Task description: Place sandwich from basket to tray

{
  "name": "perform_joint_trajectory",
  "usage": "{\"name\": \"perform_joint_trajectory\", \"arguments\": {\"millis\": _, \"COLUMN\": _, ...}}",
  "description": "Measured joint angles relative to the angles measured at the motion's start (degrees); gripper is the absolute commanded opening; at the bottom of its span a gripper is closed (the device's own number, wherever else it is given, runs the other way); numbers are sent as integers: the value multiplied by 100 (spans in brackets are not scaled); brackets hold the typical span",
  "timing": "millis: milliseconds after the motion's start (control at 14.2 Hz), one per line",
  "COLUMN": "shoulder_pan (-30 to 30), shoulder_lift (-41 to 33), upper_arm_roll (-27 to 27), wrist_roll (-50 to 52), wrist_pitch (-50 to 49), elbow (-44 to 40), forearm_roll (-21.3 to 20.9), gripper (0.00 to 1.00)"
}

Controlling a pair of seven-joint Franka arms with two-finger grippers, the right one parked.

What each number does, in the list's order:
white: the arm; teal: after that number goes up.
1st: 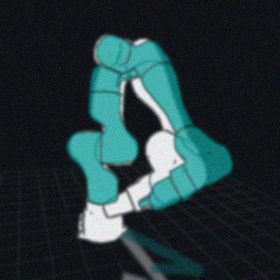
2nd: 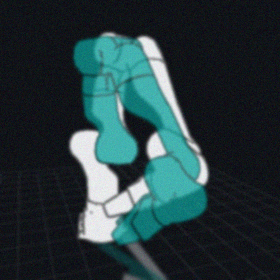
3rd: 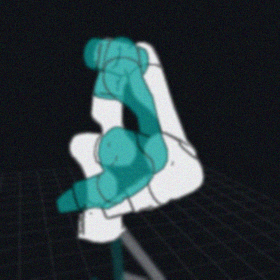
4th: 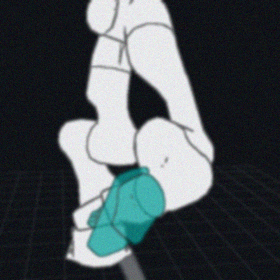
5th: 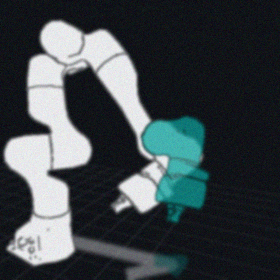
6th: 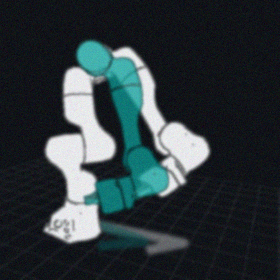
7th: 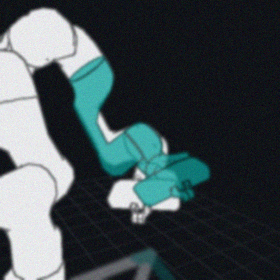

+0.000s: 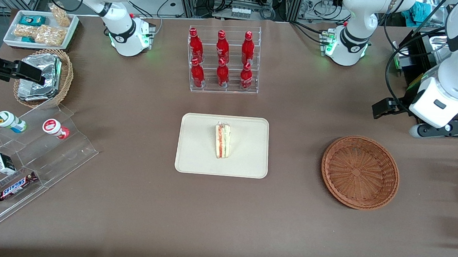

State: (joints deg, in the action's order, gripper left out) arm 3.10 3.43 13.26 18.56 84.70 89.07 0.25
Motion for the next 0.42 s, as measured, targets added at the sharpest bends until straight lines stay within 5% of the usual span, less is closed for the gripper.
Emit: {"name": "perform_joint_trajectory", "arguments": {"millis": 422, "shoulder_pan": 2, "shoulder_lift": 49, "upper_arm_roll": -5, "wrist_roll": 0, "wrist_pitch": 77, "elbow": 6, "forearm_roll": 0, "gripper": 100}}
